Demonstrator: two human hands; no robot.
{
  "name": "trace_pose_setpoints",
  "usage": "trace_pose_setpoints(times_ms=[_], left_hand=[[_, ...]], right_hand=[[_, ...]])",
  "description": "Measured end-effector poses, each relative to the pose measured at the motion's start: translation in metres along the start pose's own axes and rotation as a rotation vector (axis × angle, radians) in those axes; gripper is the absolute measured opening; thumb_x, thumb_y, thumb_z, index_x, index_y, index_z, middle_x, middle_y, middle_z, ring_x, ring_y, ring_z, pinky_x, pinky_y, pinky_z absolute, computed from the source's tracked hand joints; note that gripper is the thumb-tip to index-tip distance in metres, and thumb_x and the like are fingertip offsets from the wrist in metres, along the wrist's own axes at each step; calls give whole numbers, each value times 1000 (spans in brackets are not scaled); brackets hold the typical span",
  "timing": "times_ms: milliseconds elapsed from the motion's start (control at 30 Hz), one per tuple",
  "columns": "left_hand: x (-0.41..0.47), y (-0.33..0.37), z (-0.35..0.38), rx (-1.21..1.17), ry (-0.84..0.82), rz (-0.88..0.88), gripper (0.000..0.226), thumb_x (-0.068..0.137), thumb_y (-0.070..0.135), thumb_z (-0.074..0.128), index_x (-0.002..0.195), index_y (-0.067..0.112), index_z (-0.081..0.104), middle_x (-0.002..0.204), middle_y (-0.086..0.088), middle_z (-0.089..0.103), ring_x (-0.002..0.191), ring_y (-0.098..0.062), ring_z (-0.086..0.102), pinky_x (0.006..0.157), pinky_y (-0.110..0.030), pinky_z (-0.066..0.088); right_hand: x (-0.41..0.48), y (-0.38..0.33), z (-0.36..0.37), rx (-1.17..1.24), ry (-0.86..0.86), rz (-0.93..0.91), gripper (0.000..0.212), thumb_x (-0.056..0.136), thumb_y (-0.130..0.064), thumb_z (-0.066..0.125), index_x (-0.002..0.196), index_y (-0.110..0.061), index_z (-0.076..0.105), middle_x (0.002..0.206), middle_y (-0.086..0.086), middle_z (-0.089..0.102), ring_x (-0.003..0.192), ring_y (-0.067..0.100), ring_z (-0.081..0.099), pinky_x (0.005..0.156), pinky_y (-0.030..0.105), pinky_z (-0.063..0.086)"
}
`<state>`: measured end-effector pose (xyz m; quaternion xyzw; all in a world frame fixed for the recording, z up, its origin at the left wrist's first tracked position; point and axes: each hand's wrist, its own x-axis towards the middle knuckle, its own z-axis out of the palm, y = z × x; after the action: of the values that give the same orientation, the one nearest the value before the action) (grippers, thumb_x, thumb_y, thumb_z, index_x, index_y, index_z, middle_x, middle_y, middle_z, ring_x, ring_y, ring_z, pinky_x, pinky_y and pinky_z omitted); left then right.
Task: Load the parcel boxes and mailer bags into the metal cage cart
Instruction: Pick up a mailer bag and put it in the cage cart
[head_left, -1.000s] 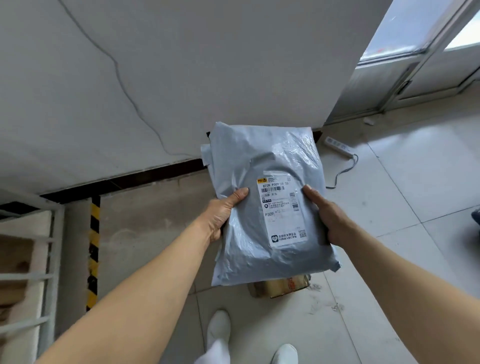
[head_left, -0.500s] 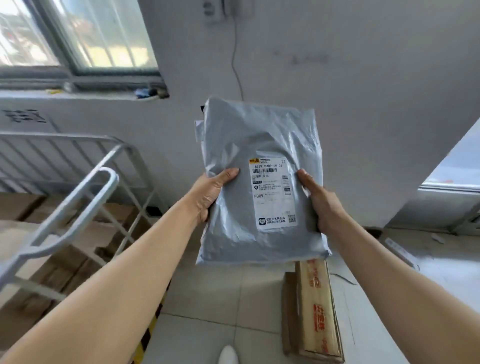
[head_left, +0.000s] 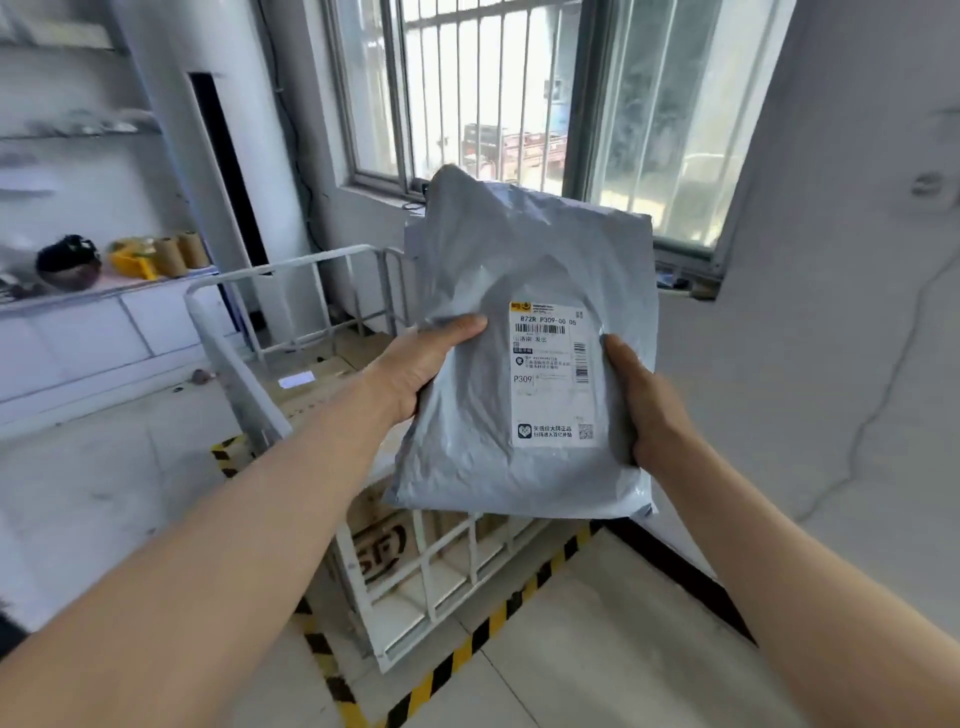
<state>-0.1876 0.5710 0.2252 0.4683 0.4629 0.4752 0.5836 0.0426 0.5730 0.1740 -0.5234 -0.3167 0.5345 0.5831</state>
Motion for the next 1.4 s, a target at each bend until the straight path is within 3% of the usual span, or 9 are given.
trace_pose_setpoints(times_ms=[167, 300, 433, 633, 800, 900, 1067, 1233, 1400], left_hand=[[22, 27, -118, 18, 134, 23, 16, 88, 23, 66, 99, 12, 70, 89, -7, 73, 70, -18, 70, 63, -24, 58], [53, 39, -192, 57, 163, 5, 33, 88, 28, 66, 115, 8, 67, 104, -13, 71, 78, -21, 70, 72, -27, 58], [94, 42, -245, 36, 172, -27, 28, 88, 27, 66, 109, 9, 69, 93, -9, 73, 67, -17, 72, 57, -23, 57], [178, 26, -296, 43, 234, -70, 37, 82, 34, 72, 111, 12, 69, 104, -11, 73, 91, -24, 70, 87, -34, 54], [244, 15, -323, 9, 262, -87, 20, 84, 25, 71, 98, 11, 69, 86, -6, 75, 66, -17, 72, 57, -23, 58], [278, 13, -338, 18, 272, -105, 10, 86, 20, 68, 86, 10, 68, 70, -2, 74, 56, -15, 70, 51, -23, 57], [343, 0, -358, 41, 234, -165, 28, 83, 23, 72, 103, 5, 68, 87, -9, 75, 67, -21, 72, 62, -30, 60], [410, -33, -372, 67, 74, -287, 47, 83, 25, 72, 123, 2, 61, 114, -19, 68, 100, -35, 67, 91, -46, 54], [466, -87, -397, 140, -111, -447, 71, 67, 35, 84, 125, 3, 58, 119, -20, 65, 100, -34, 68, 89, -47, 55]], right_hand=[[41, 30, 130, 25, -155, 8, 84, 45, -57, 88, 113, -14, 67, 100, 5, 75, 93, 28, 71, 94, 46, 52], [70, 50, 208, 30, -206, 35, 73, 55, -54, 84, 112, -13, 68, 99, 5, 75, 93, 27, 71, 92, 42, 53], [105, 66, 263, 31, -191, 52, 67, 60, -52, 84, 112, -13, 68, 98, 4, 75, 92, 26, 71, 91, 41, 54], [179, 87, 312, -20, -164, 80, 74, 52, -57, 84, 110, -15, 68, 97, 3, 75, 90, 25, 72, 91, 42, 54], [247, 107, 346, -32, -143, 139, 61, 63, -53, 83, 106, -13, 68, 97, 4, 75, 89, 24, 71, 87, 38, 55], [288, 124, 363, -59, -125, 183, 98, 32, -70, 86, 109, -12, 69, 99, 3, 75, 92, 26, 71, 93, 42, 53], [330, 142, 372, -57, -30, 234, 109, 20, -70, 85, 110, -12, 69, 99, 2, 75, 92, 25, 71, 94, 40, 52], [355, 174, 368, -99, 174, 263, 111, 23, -76, 81, 113, -12, 67, 103, 0, 74, 93, 22, 70, 95, 37, 52], [354, 231, 370, -92, 383, 372, 118, 21, -82, 77, 117, -14, 65, 108, 0, 72, 96, 23, 69, 95, 39, 52]])
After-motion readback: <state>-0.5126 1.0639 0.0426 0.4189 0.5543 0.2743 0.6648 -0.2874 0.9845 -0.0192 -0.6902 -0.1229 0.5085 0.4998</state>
